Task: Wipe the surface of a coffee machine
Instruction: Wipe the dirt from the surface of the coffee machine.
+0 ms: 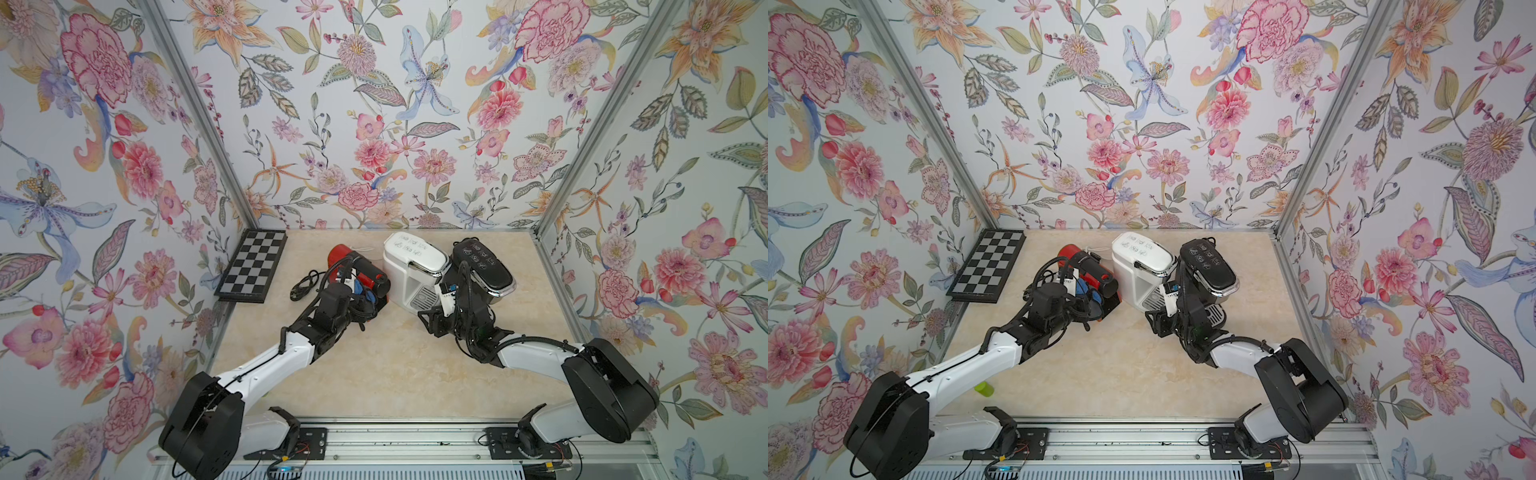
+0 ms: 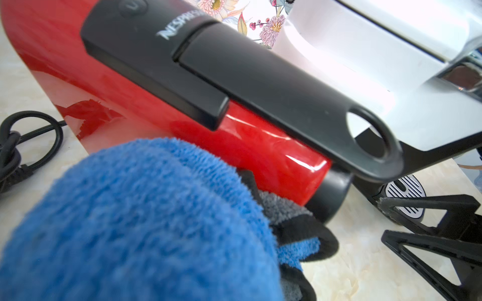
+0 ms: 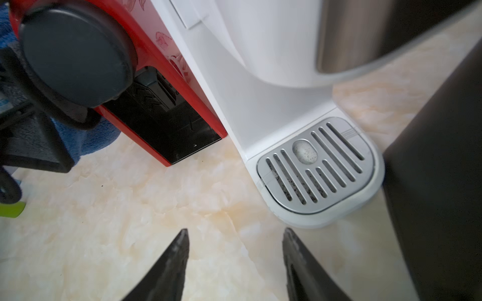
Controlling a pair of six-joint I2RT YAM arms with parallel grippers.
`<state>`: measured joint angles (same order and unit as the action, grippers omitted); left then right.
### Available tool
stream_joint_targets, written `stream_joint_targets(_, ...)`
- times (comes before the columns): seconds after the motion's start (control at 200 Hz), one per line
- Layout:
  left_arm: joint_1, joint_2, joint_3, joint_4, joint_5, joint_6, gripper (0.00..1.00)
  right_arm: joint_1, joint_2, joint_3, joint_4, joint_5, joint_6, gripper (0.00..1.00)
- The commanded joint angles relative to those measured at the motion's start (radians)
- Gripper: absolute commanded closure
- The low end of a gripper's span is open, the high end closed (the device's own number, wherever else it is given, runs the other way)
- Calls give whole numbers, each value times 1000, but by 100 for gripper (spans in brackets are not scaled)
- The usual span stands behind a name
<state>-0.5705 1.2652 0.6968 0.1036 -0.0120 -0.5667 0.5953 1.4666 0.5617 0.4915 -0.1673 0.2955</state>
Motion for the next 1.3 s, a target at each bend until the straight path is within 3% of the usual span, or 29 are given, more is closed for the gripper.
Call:
stream_joint_targets(0.0,-48,-5,7,27,-30,-29,100,4,9,21,11,0,5,42)
stream_joint_targets(0.44,-164,111,-30,173,-32,-120,100,9,12,25,6,0,4,41)
stream_joint_targets(0.756,-171,286,-33,360,-46,-161,100,9,2,24,2,3,2,41)
stream_joint_targets(1.011,-133,349,-74,358,-167,-182,100,9,-3,23,0,2,2,41)
stream_joint_targets(1.171,-64,309,-152,340,-208,-192,100,9,-5,23,-1,0,2,41)
stream_joint_targets(1.296,-8,199,-222,323,-224,-195,100,9,-4,23,1,0,4,41)
